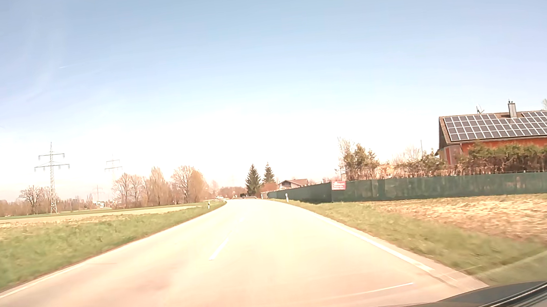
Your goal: Follow the waypoints while adhering to traffic rules and regulations
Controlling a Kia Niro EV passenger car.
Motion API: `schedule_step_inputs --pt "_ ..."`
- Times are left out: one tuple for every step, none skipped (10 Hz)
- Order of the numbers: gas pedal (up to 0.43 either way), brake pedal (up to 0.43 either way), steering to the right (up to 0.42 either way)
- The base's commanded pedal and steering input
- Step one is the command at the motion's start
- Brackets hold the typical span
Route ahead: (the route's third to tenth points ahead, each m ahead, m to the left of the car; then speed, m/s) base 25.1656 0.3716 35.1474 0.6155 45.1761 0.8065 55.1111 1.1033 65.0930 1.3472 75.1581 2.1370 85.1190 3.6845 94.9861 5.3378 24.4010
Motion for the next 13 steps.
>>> schedule_step_inputs --pt "0.331 0.000 -0.008" --pt "0.331 0.000 -0.009" --pt "0.331 0.000 -0.009" --pt "0.331 0.000 -0.009" --pt "0.331 0.000 -0.009" --pt "0.331 0.000 -0.010" --pt "0.331 0.000 -0.010" --pt "0.331 0.000 -0.009" --pt "0.331 0.000 -0.010" --pt "0.331 0.000 -0.010" --pt "0.331 0.000 -0.009" --pt "0.331 0.000 -0.009" --pt "0.331 0.000 -0.009"
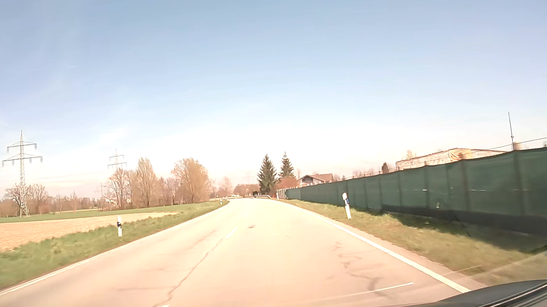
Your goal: Follow the waypoints while adhering to traffic rules and regulations
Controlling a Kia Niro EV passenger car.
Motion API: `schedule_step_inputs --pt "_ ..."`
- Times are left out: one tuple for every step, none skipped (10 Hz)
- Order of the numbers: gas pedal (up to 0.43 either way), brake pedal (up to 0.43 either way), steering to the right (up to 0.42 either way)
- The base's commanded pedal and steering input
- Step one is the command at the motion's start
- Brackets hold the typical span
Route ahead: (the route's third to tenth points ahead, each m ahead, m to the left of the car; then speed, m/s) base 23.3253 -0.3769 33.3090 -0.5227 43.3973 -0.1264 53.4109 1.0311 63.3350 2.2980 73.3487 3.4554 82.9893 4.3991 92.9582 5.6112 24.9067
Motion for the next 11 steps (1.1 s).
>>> schedule_step_inputs --pt "0.331 0.000 -0.009" --pt "0.331 0.000 -0.009" --pt "0.331 0.000 -0.009" --pt "0.331 0.000 -0.009" --pt "0.331 0.000 -0.009" --pt "0.331 0.000 -0.009" --pt "0.331 0.000 -0.009" --pt "0.331 0.000 -0.009" --pt "0.331 0.000 -0.008" --pt "0.331 0.000 -0.008" --pt "0.331 0.000 -0.009"
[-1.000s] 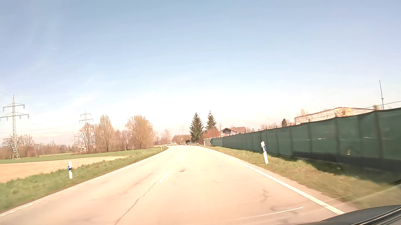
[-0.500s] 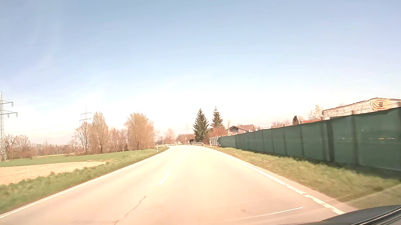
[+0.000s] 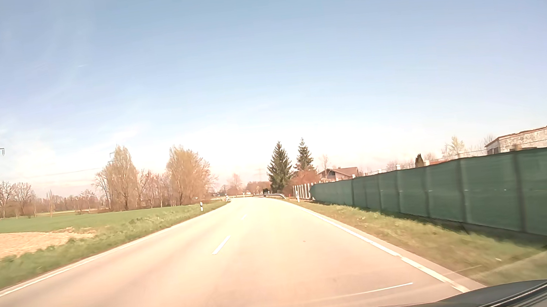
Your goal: Follow the waypoints while adhering to traffic rules and regulations
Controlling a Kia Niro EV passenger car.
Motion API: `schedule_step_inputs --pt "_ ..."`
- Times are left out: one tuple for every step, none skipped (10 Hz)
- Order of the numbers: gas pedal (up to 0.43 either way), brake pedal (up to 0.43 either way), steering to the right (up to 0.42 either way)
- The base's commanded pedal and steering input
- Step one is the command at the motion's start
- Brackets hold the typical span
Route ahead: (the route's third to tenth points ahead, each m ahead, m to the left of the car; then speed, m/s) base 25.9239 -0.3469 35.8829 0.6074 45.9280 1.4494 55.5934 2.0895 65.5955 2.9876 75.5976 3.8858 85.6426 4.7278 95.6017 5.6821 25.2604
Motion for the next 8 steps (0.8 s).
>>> schedule_step_inputs --pt "0.331 0.000 -0.008" --pt "0.331 0.000 -0.009" --pt "0.331 0.000 -0.008" --pt "0.331 0.000 -0.009" --pt "0.331 0.000 -0.009" --pt "0.331 0.000 -0.009" --pt "0.331 0.000 -0.008" --pt "0.331 0.000 -0.009"
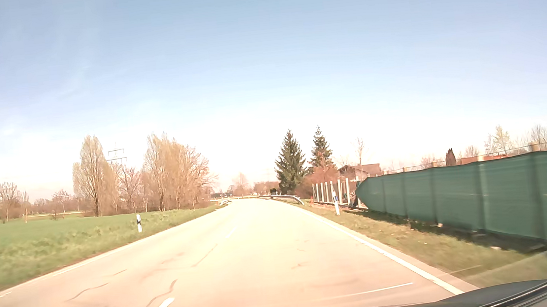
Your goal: Follow the waypoints while adhering to traffic rules and regulations
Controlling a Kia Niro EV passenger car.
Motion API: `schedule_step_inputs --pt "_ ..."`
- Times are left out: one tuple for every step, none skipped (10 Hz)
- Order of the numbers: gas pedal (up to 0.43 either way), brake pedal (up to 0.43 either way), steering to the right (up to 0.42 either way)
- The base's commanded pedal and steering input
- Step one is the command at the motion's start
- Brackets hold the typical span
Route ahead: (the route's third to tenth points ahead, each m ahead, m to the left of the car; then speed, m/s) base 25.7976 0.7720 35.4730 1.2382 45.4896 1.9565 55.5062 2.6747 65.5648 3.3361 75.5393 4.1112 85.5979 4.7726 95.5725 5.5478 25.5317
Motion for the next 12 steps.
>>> schedule_step_inputs --pt "0.331 0.000 -0.009" --pt "0.331 0.000 -0.010" --pt "0.331 0.000 -0.011" --pt "0.319 0.000 -0.011" --pt "0.319 0.000 -0.011" --pt "0.319 0.000 -0.010" --pt "0.311 0.000 -0.010" --pt "0.311 0.000 -0.009" --pt "0.311 0.000 -0.008" --pt "0.311 0.000 -0.007" --pt "0.311 0.000 -0.007" --pt "0.311 0.000 -0.007"
